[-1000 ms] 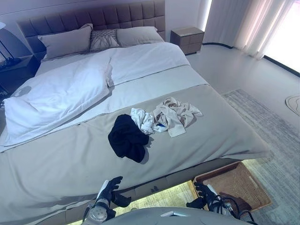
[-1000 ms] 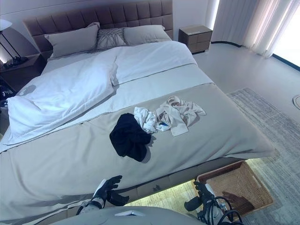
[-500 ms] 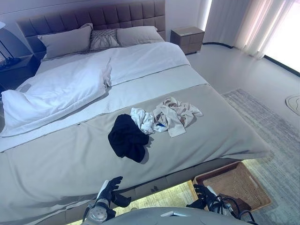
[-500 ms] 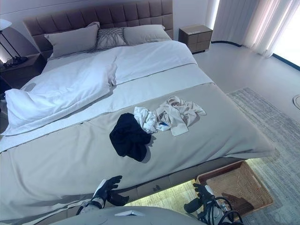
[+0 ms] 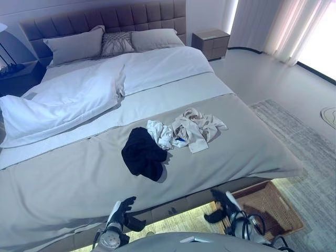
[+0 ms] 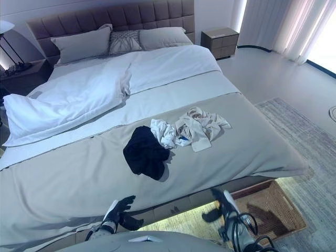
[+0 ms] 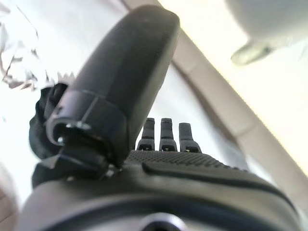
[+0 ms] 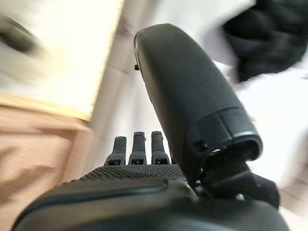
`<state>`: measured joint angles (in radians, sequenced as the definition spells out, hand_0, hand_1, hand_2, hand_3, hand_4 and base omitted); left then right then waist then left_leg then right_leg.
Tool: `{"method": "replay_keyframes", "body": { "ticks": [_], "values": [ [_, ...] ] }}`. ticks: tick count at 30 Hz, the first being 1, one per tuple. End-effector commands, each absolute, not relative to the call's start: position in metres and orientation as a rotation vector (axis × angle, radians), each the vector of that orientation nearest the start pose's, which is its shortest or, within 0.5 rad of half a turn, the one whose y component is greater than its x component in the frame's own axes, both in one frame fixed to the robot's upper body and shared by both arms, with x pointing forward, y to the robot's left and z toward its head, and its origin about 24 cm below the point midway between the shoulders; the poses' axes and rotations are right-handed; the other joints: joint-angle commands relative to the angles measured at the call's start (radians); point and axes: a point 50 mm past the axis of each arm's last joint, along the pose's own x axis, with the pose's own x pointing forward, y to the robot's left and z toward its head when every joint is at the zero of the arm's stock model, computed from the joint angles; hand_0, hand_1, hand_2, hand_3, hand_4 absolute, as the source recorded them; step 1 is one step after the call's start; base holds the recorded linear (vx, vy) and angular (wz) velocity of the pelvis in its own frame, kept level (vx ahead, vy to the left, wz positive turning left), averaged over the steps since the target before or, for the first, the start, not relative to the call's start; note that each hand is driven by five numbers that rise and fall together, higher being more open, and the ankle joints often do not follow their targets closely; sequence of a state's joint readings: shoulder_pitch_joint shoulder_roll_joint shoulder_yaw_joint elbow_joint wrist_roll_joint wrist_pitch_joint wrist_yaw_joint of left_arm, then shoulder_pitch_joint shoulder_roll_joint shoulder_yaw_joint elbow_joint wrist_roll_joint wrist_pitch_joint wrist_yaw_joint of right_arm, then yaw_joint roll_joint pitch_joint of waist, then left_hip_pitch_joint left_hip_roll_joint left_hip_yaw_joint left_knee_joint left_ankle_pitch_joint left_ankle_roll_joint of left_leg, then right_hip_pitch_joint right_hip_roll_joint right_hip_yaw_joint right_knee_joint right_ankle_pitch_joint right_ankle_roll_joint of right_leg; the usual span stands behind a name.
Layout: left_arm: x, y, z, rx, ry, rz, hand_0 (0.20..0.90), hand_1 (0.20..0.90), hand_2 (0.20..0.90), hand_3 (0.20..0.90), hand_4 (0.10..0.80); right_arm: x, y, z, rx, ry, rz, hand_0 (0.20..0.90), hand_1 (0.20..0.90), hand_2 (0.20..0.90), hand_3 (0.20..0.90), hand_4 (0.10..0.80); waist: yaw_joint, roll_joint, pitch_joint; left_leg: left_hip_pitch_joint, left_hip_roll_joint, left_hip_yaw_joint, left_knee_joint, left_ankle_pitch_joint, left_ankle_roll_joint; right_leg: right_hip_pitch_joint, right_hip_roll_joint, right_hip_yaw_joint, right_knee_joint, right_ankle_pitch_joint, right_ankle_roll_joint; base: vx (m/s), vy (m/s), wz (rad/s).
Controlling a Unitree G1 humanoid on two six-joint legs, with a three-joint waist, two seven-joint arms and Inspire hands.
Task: Pick up the clothes from the bed and place them into the basket
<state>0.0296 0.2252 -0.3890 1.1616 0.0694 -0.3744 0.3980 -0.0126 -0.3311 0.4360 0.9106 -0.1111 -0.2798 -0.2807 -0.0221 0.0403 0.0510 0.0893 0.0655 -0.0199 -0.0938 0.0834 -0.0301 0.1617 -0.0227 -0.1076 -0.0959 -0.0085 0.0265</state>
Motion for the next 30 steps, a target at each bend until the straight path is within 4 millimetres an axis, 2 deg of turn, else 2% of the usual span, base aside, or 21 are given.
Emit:
{"method": "replay_keyframes", "body": {
  "ticks": [1, 2, 6, 9, 13, 18, 24, 26, 27, 30],
  "values": [
    [0.190, 0.227, -0.089, 0.884, 0.258, 0.228, 0.900, 0.900, 0.900, 0.900, 0.800, 0.234, -0.184, -0.057, -0.793, 0.126, 0.099, 0.900, 0.900, 0.900, 0.900, 0.800, 0.038, -0.058, 0.047, 0.035, -0.068, 0.004, 0.007, -0.085, 0.046, -0.040, -0.057, 0.008, 0.043, 0.044, 0.033, -0.019, -0.021, 0.20],
    [0.191, 0.227, -0.087, 0.905, 0.242, 0.229, 0.900, 0.900, 0.900, 0.900, 0.800, 0.235, -0.184, -0.056, -0.809, 0.108, 0.099, 0.900, 0.900, 0.900, 0.900, 0.800, 0.040, -0.059, 0.048, 0.035, -0.068, 0.003, 0.007, -0.085, 0.046, -0.039, -0.058, 0.007, 0.043, 0.044, 0.033, -0.004, -0.024, 0.18],
    [0.207, 0.237, -0.066, 1.129, 0.086, 0.292, 0.900, 0.900, 0.900, 0.900, 0.800, 0.260, -0.179, -0.021, -0.963, -0.082, 0.074, 0.900, 0.900, 0.900, 0.900, 0.800, 0.070, -0.068, 0.061, 0.016, -0.077, -0.027, 0.007, -0.070, 0.046, -0.050, -0.063, -0.014, 0.051, 0.050, 0.030, 0.011, -0.017, 0.21],
    [0.210, 0.240, -0.062, 1.146, 0.082, 0.318, 0.900, 0.900, 0.900, 0.900, 0.800, 0.270, -0.180, -0.010, -1.000, -0.122, 0.052, 0.900, 0.900, 0.900, 0.900, 0.800, 0.084, -0.070, 0.066, 0.010, -0.080, -0.042, 0.007, -0.066, 0.046, -0.051, -0.066, -0.025, 0.055, 0.049, 0.028, 0.061, 0.005, 0.15],
    [0.207, 0.246, -0.063, 1.114, 0.127, 0.387, 0.900, 0.900, 0.900, 0.900, 0.800, 0.286, -0.174, 0.004, -1.039, -0.149, 0.040, 0.900, 0.900, 0.900, 0.900, 0.800, 0.111, -0.070, 0.081, -0.008, -0.083, -0.070, 0.007, -0.057, 0.044, -0.061, -0.072, -0.044, 0.058, 0.050, 0.027, 0.052, 0.029, 0.14],
    [0.213, 0.246, -0.057, 1.019, 0.126, 0.478, 0.900, 0.900, 0.900, 0.900, 0.800, 0.312, -0.163, 0.031, -1.052, -0.212, 0.025, 0.900, 0.900, 0.900, 0.900, 0.800, 0.150, -0.071, 0.111, -0.047, -0.082, -0.100, 0.007, -0.050, 0.040, -0.089, -0.075, -0.064, 0.062, 0.043, 0.021, -0.017, 0.034, 0.20],
    [0.235, 0.237, -0.042, 0.893, 0.048, 0.532, 0.900, 0.900, 0.900, 0.900, 0.800, 0.350, -0.141, 0.078, -1.090, -0.312, -0.020, 0.900, 0.900, 0.900, 0.900, 0.800, 0.199, -0.067, 0.209, -0.134, -0.087, -0.144, 0.035, -0.025, 0.038, -0.171, -0.082, -0.102, 0.134, 0.023, 0.002, -0.137, 0.021, 0.26],
    [0.246, 0.227, -0.036, 0.831, 0.021, 0.527, 0.900, 0.900, 0.900, 0.900, 0.800, 0.365, -0.129, 0.100, -1.120, -0.360, -0.043, 0.900, 0.900, 0.900, 0.900, 0.800, 0.220, -0.054, 0.254, -0.172, -0.093, -0.161, 0.051, -0.016, 0.037, -0.200, -0.087, -0.119, 0.156, 0.021, -0.002, -0.134, 0.042, 0.21],
    [0.247, 0.227, -0.036, 0.828, 0.020, 0.526, 0.900, 0.900, 0.900, 0.900, 0.800, 0.366, -0.129, 0.101, -1.123, -0.362, -0.043, 0.900, 0.900, 0.900, 0.900, 0.800, 0.220, -0.053, 0.256, -0.174, -0.094, -0.162, 0.052, -0.015, 0.037, -0.202, -0.087, -0.120, 0.157, 0.020, -0.002, -0.126, 0.046, 0.17],
    [0.256, 0.219, -0.030, 0.780, -0.014, 0.516, 0.900, 0.900, 0.900, 0.900, 0.800, 0.380, -0.120, 0.128, -1.153, -0.414, -0.071, 0.900, 0.900, 0.900, 0.900, 0.800, 0.240, -0.044, 0.294, -0.212, -0.100, -0.170, 0.047, -0.001, 0.036, -0.235, -0.090, -0.132, 0.160, 0.026, 0.001, -0.148, 0.044, 0.08]
  ]
}}
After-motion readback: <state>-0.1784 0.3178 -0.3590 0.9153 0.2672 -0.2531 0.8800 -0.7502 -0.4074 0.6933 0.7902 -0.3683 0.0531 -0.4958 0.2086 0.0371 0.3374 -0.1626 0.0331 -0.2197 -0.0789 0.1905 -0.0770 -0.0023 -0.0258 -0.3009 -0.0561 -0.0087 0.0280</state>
